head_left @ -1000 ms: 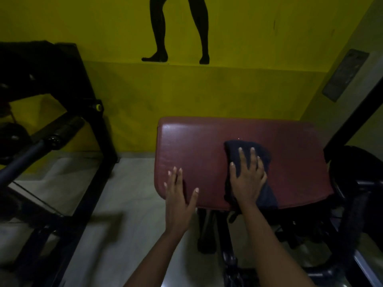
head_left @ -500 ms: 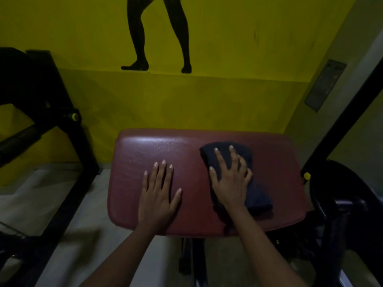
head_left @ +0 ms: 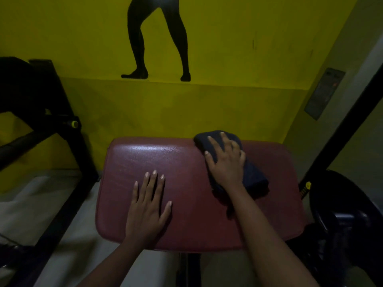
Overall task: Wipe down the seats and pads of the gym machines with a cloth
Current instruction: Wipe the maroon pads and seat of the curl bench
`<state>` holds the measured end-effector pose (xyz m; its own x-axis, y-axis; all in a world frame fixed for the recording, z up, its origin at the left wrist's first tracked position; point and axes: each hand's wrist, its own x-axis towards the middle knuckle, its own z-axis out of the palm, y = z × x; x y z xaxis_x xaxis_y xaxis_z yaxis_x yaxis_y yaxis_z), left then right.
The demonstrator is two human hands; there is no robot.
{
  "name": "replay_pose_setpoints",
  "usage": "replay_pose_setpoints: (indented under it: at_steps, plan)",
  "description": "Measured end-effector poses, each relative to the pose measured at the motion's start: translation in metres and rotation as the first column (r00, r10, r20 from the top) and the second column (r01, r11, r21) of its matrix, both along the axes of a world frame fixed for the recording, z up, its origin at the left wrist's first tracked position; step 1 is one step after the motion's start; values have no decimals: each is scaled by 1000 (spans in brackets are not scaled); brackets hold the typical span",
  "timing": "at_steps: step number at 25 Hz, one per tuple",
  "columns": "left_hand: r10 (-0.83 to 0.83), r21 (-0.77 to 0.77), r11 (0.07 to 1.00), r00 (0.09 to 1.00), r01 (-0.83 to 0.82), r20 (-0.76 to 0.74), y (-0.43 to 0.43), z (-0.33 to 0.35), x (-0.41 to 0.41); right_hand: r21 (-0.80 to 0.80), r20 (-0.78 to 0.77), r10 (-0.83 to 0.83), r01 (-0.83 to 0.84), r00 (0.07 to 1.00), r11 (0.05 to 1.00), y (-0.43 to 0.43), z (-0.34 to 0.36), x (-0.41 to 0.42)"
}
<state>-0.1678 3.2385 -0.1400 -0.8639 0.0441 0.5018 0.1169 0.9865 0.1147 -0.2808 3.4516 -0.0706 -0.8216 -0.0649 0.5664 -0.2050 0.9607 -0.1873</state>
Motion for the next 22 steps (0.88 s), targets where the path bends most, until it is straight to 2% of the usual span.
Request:
replay_pose_setpoints:
  at_steps: [3, 6, 7, 9, 11, 12, 15, 17, 20, 22]
  plan:
    - [-2, 9, 1000, 1000, 2, 9, 2, 2, 1, -111, 56, -172, 177, 984, 978, 41, 5, -1]
    - [0, -3, 1000, 999, 0, 35, 0, 2, 0, -223, 29, -307, 305, 951, 926, 3, -20, 37]
    - [-20, -2, 1000, 999, 20, 44, 1, 1, 1, -220, -4, -286, 279, 958, 935, -20, -34, 60]
    - [-88, -10, 996, 994, 88, 60, 7, -3, 6, -107, -34, -155, 151, 987, 983, -45, -63, 101]
    - [-130, 2, 991, 989, 131, 75, 19, -10, 15, -15, -23, -12, 11, 1000, 1000, -22, -73, 112]
    - [-138, 21, 990, 987, 137, 76, 26, -12, 19, 1, -27, 10, -10, 1000, 1000, 3, -74, 110]
    - [-183, 25, 983, 982, 182, 45, 49, -8, 11, -57, -4, -159, 158, 987, 986, 78, -67, 89]
    - [-236, 1, 972, 972, 236, 23, 69, 0, -4, -108, 66, -258, 264, 964, 958, 120, -54, 69]
    - [-273, -35, 962, 962, 272, -5, 101, 13, -27, -147, 64, -318, 325, 946, 934, 145, -33, 45]
    - [-247, -77, 966, 969, 247, 9, 111, 11, -31, -149, 30, -296, 297, 955, 943, 124, -38, 51]
